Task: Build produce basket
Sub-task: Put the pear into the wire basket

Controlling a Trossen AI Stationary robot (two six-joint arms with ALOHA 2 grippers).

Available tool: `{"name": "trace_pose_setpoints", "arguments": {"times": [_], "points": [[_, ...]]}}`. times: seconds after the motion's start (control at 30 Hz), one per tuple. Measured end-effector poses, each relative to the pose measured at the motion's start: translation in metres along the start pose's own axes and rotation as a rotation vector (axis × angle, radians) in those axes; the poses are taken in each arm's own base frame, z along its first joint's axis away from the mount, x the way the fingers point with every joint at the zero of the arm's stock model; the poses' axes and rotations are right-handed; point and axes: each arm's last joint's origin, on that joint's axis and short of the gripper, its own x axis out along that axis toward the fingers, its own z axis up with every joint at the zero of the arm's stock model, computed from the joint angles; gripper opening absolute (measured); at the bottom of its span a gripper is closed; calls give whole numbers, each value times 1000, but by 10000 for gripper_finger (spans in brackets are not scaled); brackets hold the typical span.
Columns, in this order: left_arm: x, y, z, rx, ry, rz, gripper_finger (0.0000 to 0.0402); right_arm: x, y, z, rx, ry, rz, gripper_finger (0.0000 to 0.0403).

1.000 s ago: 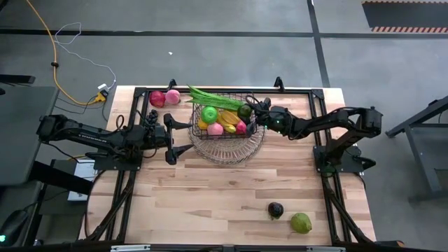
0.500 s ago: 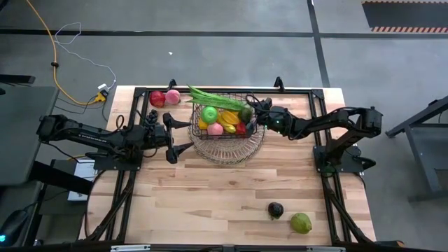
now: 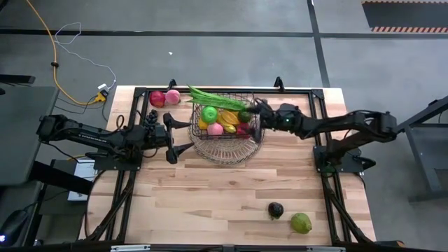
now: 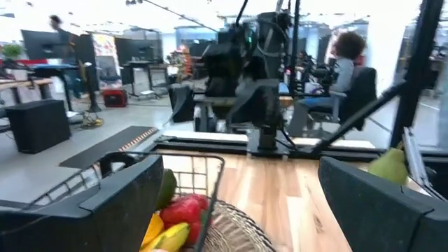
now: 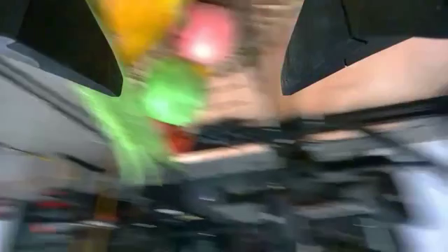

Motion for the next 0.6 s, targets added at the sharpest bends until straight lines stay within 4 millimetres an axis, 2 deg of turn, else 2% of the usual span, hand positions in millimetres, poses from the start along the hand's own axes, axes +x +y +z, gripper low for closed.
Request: {"name": "trace_pose_setpoints", "arguments": {"times": [0.1, 0.2, 0.33, 0.6], "points": [[0, -1, 0, -3, 2, -41, 369, -5, 15, 8, -11, -23, 202, 378], [0, -1, 0, -4, 0, -38, 369, -8, 28, 12, -36, -40, 313, 378], [0, -1, 0, -4, -1, -28, 369, -9, 38, 13, -89, -56, 324, 378], [0, 0, 1, -6, -9, -14, 369, -9, 38, 12, -89, -44, 266, 378]]}}
